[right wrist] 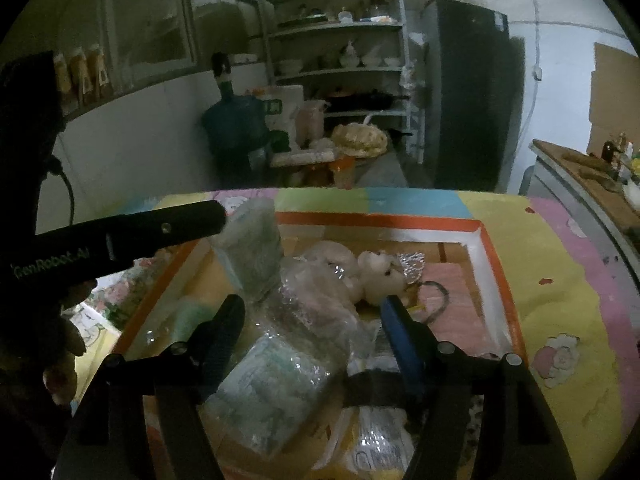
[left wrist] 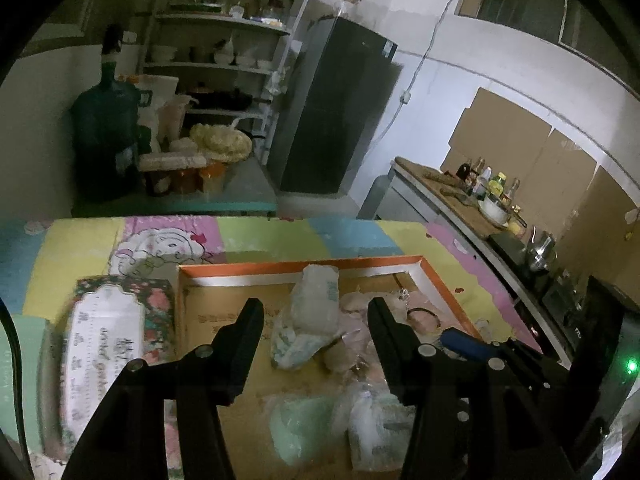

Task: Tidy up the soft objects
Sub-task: 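Lower the bag and tissue pack into the tray and open both grippers, then withdraw both grippers from the tray and move back to the pile, then grasp the beige teddy bear with the left gripper while the right grasps a white cloth item, then carry the teddy bear and white cloth item over the tray with both grippers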

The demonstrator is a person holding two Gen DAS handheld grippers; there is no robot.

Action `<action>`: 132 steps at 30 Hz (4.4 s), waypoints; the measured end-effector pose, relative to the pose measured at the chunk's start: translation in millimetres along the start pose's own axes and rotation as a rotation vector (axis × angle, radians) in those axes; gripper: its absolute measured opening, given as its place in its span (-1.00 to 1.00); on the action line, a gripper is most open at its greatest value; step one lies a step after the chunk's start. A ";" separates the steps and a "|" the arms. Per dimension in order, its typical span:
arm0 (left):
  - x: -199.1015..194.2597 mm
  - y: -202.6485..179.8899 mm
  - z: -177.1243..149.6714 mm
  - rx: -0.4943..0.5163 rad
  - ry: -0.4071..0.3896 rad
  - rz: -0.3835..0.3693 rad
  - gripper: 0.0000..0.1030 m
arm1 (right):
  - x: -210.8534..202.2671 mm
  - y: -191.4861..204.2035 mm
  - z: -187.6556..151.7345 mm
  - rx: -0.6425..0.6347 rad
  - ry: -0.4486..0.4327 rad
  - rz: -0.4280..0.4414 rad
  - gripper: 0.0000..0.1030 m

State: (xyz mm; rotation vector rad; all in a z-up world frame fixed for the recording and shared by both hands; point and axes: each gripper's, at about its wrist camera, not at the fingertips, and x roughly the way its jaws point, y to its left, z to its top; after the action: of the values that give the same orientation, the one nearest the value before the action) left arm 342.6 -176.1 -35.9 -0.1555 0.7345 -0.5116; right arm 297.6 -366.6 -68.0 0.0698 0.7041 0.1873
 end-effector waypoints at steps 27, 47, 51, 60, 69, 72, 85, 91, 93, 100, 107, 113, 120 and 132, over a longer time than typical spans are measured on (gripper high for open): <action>-156.1 73.9 -42.1 -0.014 -0.206 0.171 0.16 | -48.8 129.7 -6.5 -0.068 -0.088 0.163 0.40; -259.2 218.5 -121.6 -0.219 -0.293 0.445 0.16 | 14.8 323.4 -15.7 -0.345 0.026 0.438 0.34; -255.2 230.5 -131.2 -0.242 -0.265 0.451 0.17 | 43.3 345.2 -12.1 -0.361 0.067 0.425 0.20; -240.0 241.6 -137.7 -0.244 -0.223 0.420 0.17 | 75.9 363.3 -10.7 -0.373 0.116 0.388 -0.38; -214.2 237.9 -140.6 -0.239 -0.159 0.357 0.17 | 69.7 344.4 -1.7 -0.310 0.086 0.401 -0.85; -201.9 235.9 -137.7 -0.241 -0.131 0.334 0.17 | 51.8 336.1 6.6 -0.283 0.025 0.420 -0.85; -152.9 229.9 -122.6 -0.246 -0.017 0.296 0.17 | -13.7 301.2 22.7 -0.216 -0.142 0.475 -0.85; -144.2 232.4 -125.1 -0.282 0.013 0.262 0.02 | -19.4 286.3 20.0 -0.191 -0.140 0.482 -0.85; -144.5 232.9 -126.1 -0.294 -0.001 0.230 -0.21 | -18.5 283.5 17.8 -0.184 -0.133 0.480 -0.85; -149.9 222.1 -122.6 -0.261 -0.046 0.281 -0.25 | -22.1 272.3 15.0 -0.166 -0.132 0.478 -0.85; -168.9 203.4 -117.1 -0.209 -0.100 0.355 -0.25 | -36.8 263.6 13.1 -0.154 -0.156 0.475 -0.85; -181.5 179.5 -112.4 -0.144 -0.141 0.382 -0.25 | -51.3 256.9 8.9 -0.144 -0.174 0.464 -0.85; -191.0 153.6 -107.0 -0.104 -0.172 0.366 -0.25 | -69.9 244.8 5.3 -0.133 -0.198 0.447 -0.85; -180.4 102.0 -96.4 -0.022 -0.187 0.270 -0.25 | -102.0 198.0 0.0 -0.074 -0.253 0.373 -0.85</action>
State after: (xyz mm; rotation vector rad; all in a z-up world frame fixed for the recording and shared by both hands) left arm 204.5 5.9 -30.3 -0.1201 0.5673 -0.2278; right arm 192.3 -192.3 22.1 0.1508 0.4265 0.5518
